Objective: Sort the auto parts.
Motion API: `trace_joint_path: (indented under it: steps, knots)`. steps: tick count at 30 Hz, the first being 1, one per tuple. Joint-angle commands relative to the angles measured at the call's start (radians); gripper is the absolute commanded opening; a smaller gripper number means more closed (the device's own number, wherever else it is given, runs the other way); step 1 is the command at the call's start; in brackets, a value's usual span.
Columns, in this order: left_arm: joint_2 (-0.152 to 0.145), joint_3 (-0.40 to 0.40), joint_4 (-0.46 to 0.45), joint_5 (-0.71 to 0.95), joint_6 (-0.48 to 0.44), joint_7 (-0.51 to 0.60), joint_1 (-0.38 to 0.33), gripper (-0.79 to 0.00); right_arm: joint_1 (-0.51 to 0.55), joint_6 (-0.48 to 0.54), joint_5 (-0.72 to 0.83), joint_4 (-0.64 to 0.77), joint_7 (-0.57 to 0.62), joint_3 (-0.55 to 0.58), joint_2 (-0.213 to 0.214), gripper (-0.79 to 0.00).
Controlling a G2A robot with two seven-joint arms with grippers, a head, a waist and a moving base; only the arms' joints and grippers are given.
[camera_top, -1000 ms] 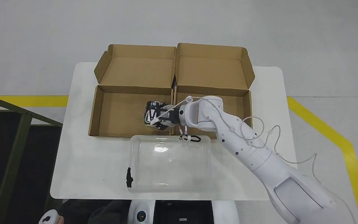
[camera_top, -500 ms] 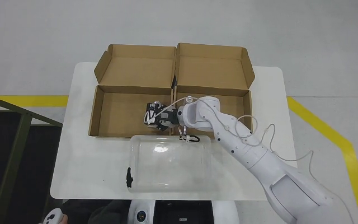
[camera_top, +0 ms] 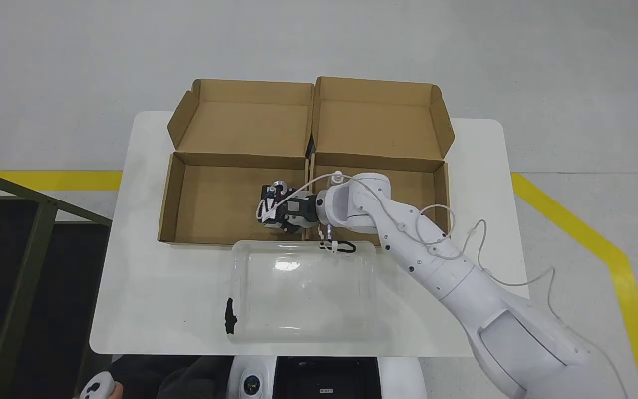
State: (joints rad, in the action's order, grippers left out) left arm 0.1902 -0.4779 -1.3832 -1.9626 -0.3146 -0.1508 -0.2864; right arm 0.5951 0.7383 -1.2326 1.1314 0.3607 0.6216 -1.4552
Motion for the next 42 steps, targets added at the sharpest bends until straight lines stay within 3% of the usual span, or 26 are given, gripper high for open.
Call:
trace_joint_path:
  steps: [1, 13, 29, 42]
  knots:
    - [0.0, 0.0, 0.0, 0.0, 0.0, 0.0, 0.0, 0.0, 0.001, 0.004, -0.002, 0.0, -0.001, 0.003, 0.0, -0.496]
    - [0.0, 0.0, 0.0, 0.0, 0.0, 0.0, 0.0, 0.0, 0.012, 0.015, -0.013, 0.017, 0.007, 0.03, 0.004, -0.354]
    - [0.0, 0.0, 0.0, 0.0, 0.0, 0.0, 0.0, 0.0, 0.063, 0.05, -0.023, 0.219, -0.004, 0.149, 0.042, -0.394]
    - [0.0, 0.0, 0.0, 0.0, 0.0, 0.0, 0.0, 0.0, 0.283, 0.08, -0.036, 0.519, 0.014, 0.377, 0.122, -0.363]
